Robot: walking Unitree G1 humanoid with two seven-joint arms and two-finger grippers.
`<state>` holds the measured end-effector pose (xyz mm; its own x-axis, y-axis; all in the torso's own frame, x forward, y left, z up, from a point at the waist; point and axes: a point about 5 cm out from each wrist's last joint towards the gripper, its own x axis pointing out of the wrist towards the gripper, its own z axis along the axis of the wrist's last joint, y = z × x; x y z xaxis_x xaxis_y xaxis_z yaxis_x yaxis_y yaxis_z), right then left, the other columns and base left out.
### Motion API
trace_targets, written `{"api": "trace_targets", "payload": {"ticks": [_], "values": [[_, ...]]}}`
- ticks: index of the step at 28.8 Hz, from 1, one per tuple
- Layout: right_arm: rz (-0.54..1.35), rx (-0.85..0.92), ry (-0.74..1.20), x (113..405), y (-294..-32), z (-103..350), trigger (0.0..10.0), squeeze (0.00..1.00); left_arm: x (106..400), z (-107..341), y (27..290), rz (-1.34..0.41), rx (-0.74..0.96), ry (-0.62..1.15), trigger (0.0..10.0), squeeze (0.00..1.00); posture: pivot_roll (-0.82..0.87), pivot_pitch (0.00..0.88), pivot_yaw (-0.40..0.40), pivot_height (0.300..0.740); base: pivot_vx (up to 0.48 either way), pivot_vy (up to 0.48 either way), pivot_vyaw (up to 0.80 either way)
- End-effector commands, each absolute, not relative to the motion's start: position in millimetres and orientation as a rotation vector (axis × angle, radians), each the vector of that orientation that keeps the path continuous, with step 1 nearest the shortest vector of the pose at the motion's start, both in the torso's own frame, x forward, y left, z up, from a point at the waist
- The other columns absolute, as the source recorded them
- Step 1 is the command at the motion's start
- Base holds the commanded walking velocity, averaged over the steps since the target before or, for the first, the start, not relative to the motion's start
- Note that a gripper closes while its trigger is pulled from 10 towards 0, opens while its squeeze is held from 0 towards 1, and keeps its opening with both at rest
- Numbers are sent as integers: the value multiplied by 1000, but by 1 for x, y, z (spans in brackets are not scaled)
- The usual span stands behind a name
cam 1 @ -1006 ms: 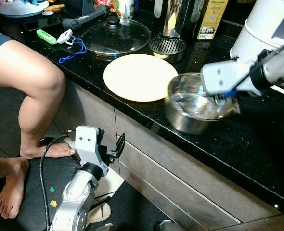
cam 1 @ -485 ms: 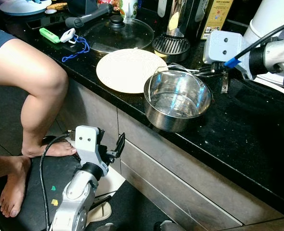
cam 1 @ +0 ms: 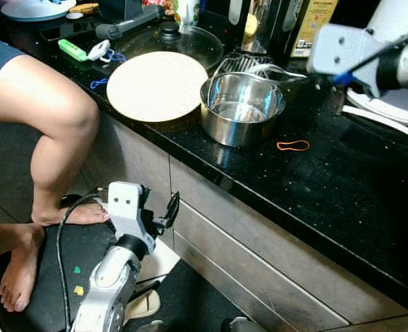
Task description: Kitchen organization
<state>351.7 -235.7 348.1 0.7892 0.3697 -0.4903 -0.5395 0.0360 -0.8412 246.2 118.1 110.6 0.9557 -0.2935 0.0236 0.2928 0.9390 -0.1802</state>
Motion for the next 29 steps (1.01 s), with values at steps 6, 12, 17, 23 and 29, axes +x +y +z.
{"api": "trace_targets", "payload": {"ticks": [6, 12, 17, 23, 29], "values": [[664, -1279, 108, 353, -243, 360, 0, 0, 243, 109, 116, -299, -193, 17, 10000, 0, 3, 106, -38, 740, 0, 0, 0], [657, -1068, 13, 350, -251, 375, 0, 0, 243, 110, 116, -297, -197, 15, 10000, 0, -1, 114, -41, 740, 0, 0, 0], [574, -1009, 65, 348, -276, 367, 0, 0, 242, 111, 115, -296, -200, 13, 10000, 0, 0, 120, -46, 740, 0, 0, 0], [468, -998, 202, 331, -319, 347, 0, 0, 239, 111, 115, -293, -205, 12, 10000, 0, -10, 132, -42, 740, 0, 0, 0], [536, -966, 268, 316, -331, 335, 0, 0, 239, 111, 116, -294, -207, 14, 10000, 0, -16, 136, -41, 740, 0, 0, 0]]}}
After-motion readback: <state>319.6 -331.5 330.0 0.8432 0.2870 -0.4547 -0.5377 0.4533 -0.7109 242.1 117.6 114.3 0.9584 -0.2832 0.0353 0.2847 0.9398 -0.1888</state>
